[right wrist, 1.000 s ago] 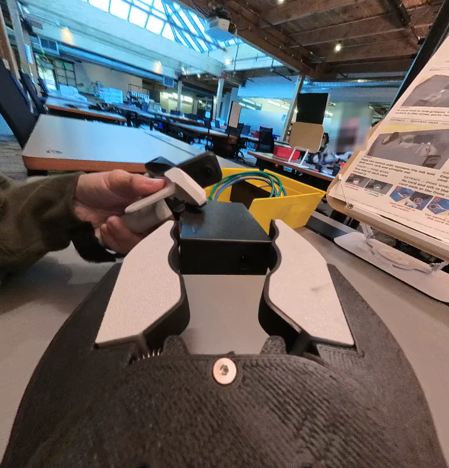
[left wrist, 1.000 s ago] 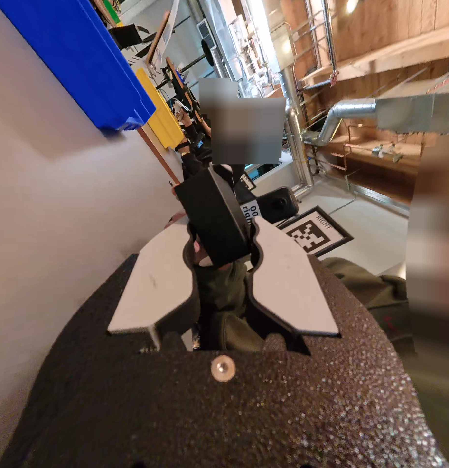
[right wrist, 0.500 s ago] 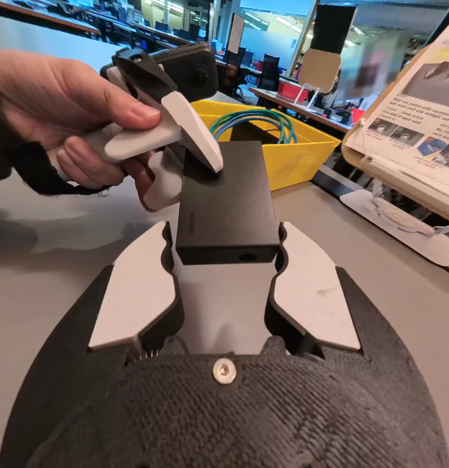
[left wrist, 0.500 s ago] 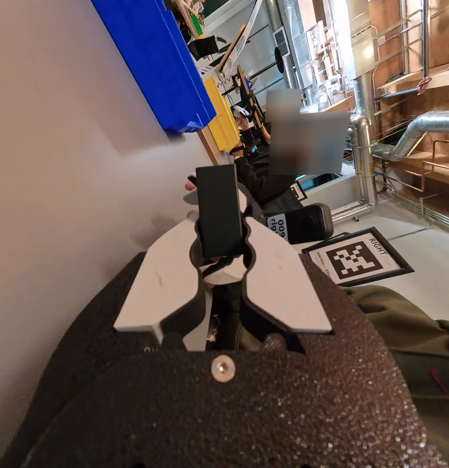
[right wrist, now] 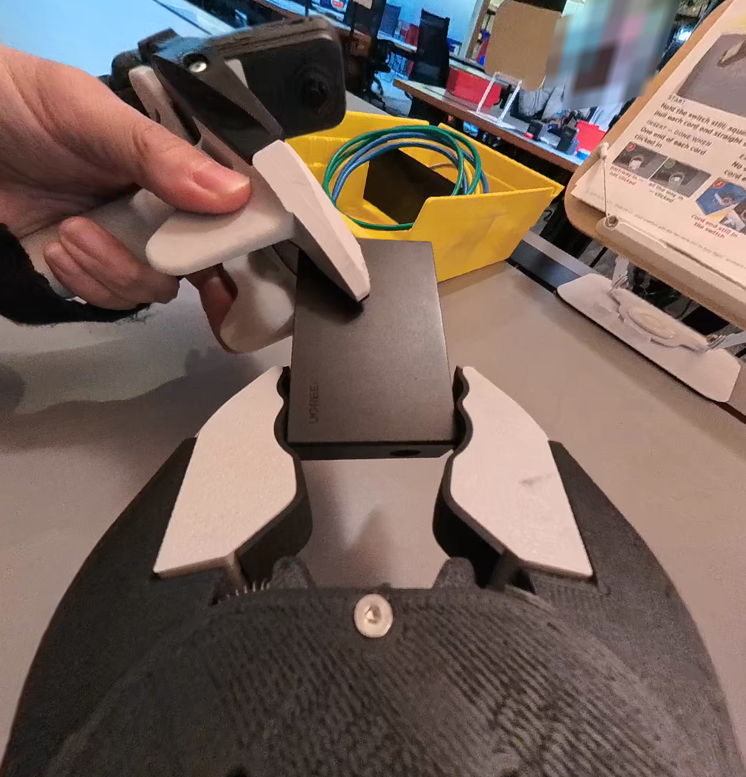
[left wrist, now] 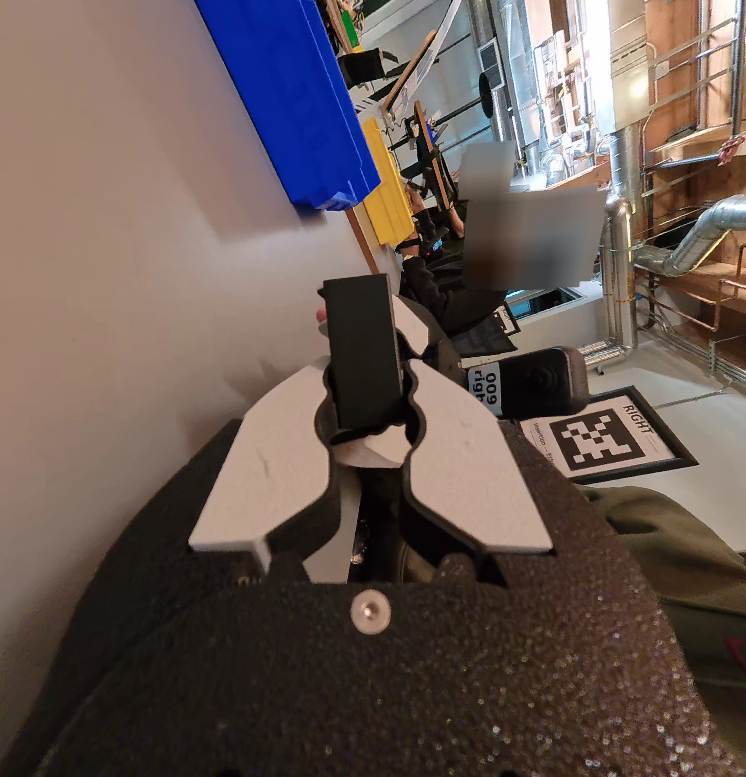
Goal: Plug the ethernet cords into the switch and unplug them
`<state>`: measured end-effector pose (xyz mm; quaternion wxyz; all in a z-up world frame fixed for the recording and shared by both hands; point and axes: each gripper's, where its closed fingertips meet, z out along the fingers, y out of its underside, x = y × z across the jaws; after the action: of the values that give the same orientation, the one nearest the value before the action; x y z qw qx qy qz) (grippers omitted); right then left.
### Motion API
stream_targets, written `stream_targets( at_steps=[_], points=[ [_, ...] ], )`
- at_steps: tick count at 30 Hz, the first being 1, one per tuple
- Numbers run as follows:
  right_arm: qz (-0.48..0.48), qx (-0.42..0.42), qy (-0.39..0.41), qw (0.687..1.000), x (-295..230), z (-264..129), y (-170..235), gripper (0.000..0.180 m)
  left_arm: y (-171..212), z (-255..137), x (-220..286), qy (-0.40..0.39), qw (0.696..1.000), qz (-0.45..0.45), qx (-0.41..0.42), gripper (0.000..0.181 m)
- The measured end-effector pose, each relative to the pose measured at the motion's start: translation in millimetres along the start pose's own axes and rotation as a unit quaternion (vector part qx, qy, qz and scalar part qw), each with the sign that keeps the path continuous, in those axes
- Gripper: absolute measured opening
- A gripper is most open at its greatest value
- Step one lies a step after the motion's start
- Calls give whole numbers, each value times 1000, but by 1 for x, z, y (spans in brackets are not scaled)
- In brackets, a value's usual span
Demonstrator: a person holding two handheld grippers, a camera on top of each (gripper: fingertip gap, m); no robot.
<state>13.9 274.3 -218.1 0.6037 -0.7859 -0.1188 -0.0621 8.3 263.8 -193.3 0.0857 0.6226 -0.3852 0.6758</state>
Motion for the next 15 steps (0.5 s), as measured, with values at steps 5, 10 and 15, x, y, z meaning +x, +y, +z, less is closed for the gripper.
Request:
stream_targets(
  at_steps=[5,10,15],
  points=[
    [38,-5,-6,999,1,1,4,73,-3,3,-3,-6,1000,10,11,32],
    [19,41,7,999,3,-2,-8,73,-6,3,2,27,999,-12,22,29],
    [26,105,7,994,3,-7,-19,73,-9,2,6,71,995,-52,36,28]
  ],
)
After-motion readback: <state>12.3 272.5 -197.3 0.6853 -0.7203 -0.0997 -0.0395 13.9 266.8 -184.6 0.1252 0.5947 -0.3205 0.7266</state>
